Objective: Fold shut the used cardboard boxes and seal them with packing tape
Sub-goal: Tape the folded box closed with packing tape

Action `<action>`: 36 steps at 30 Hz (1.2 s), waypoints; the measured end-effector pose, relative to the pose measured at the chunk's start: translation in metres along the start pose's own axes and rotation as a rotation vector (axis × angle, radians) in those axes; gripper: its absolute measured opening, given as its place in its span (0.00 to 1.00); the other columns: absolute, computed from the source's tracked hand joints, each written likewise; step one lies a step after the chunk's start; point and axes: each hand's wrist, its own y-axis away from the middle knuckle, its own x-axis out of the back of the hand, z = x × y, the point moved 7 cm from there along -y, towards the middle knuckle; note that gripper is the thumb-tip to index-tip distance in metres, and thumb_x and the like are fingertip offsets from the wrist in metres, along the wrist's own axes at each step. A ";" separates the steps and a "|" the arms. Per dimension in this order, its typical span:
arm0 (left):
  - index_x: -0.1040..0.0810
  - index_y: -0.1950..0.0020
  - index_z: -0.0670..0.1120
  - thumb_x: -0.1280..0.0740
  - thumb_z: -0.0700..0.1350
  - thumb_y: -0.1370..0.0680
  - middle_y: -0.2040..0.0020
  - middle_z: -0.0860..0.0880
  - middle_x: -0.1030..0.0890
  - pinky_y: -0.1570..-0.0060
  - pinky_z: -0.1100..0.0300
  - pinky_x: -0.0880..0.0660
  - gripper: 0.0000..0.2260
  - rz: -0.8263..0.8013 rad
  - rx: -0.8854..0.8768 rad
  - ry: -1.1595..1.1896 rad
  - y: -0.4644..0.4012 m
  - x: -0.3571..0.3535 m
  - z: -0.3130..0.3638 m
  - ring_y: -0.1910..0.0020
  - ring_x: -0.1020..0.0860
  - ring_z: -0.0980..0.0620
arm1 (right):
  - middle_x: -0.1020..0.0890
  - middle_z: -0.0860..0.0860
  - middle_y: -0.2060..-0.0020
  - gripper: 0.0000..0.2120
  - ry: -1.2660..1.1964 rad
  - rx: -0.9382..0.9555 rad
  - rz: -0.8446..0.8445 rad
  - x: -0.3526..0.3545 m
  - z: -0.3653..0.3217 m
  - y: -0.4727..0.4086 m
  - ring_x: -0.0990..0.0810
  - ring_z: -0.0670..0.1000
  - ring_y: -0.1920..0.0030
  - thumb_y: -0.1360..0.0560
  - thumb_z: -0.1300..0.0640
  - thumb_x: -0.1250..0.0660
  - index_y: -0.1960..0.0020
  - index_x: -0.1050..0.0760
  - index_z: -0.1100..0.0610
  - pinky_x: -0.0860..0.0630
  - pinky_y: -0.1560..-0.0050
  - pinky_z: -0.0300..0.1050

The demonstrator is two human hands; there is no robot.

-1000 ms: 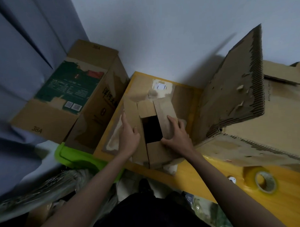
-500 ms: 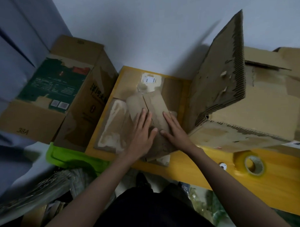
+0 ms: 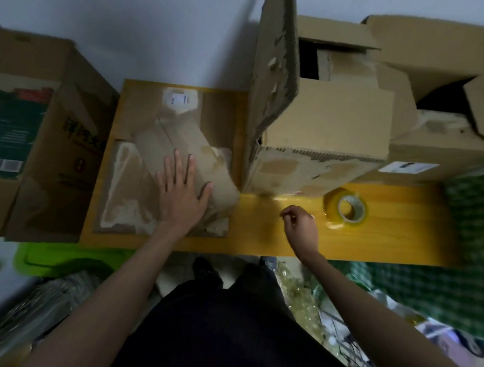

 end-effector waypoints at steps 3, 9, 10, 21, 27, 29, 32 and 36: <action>0.55 0.17 0.48 0.56 0.66 0.19 0.18 0.42 0.56 0.22 0.39 0.53 0.35 0.001 0.007 0.001 -0.002 -0.004 0.001 0.19 0.56 0.39 | 0.20 0.56 0.41 0.12 0.118 -0.300 0.103 0.037 0.072 -0.012 0.19 0.63 0.49 0.22 0.63 0.37 0.40 0.24 0.57 0.24 0.58 0.51; 0.57 0.17 0.49 0.56 0.67 0.19 0.17 0.44 0.57 0.23 0.41 0.57 0.36 0.002 0.040 -0.009 -0.002 -0.007 0.001 0.19 0.57 0.41 | 0.36 0.58 0.26 0.26 0.382 -0.619 -0.132 0.051 0.161 -0.035 0.27 0.65 0.34 0.21 0.68 0.40 0.24 0.39 0.59 0.27 0.46 0.59; 0.58 0.18 0.49 0.56 0.67 0.19 0.17 0.44 0.58 0.23 0.40 0.57 0.35 0.001 0.039 -0.005 -0.002 -0.007 0.001 0.19 0.57 0.41 | 0.33 0.59 0.28 0.23 0.426 -0.634 -0.161 0.050 0.169 -0.037 0.26 0.65 0.34 0.20 0.68 0.41 0.26 0.37 0.60 0.27 0.45 0.58; 0.58 0.17 0.49 0.57 0.67 0.20 0.17 0.44 0.58 0.23 0.39 0.57 0.36 -0.044 0.065 0.015 0.000 -0.005 0.001 0.19 0.58 0.41 | 0.23 0.59 0.35 0.21 0.216 -0.507 0.178 0.068 0.135 0.002 0.21 0.65 0.42 0.22 0.65 0.34 0.30 0.28 0.58 0.23 0.51 0.58; 0.61 0.18 0.50 0.62 0.68 0.21 0.18 0.44 0.60 0.22 0.43 0.58 0.36 -0.085 0.049 0.017 0.000 0.002 0.001 0.19 0.59 0.42 | 0.19 0.61 0.44 0.19 -0.061 -0.298 0.065 0.065 0.060 0.049 0.22 0.61 0.44 0.23 0.58 0.28 0.34 0.23 0.62 0.25 0.45 0.49; 0.63 0.18 0.50 0.63 0.68 0.20 0.18 0.45 0.63 0.21 0.43 0.59 0.35 -0.107 0.018 0.009 -0.001 0.003 -0.002 0.20 0.63 0.43 | 0.20 0.57 0.52 0.17 -0.134 -0.225 -0.031 0.060 0.023 0.057 0.23 0.55 0.50 0.24 0.50 0.27 0.39 0.20 0.57 0.27 0.54 0.42; 0.62 0.18 0.52 0.61 0.66 0.18 0.19 0.47 0.65 0.22 0.46 0.62 0.32 -0.160 -0.012 0.056 -0.004 0.004 -0.005 0.20 0.65 0.45 | 0.22 0.50 0.58 0.18 -0.253 -0.089 -0.158 0.052 -0.042 0.062 0.26 0.49 0.54 0.29 0.38 0.33 0.47 0.19 0.48 0.33 0.58 0.34; 0.49 0.18 0.50 0.64 0.64 0.17 0.18 0.48 0.55 0.23 0.55 0.66 0.32 -0.160 -0.044 0.175 -0.013 0.029 -0.011 0.19 0.59 0.51 | 0.21 0.49 0.58 0.09 -0.383 0.065 -0.265 0.027 -0.119 0.056 0.29 0.51 0.52 0.27 0.39 0.35 0.57 0.24 0.44 0.33 0.55 0.39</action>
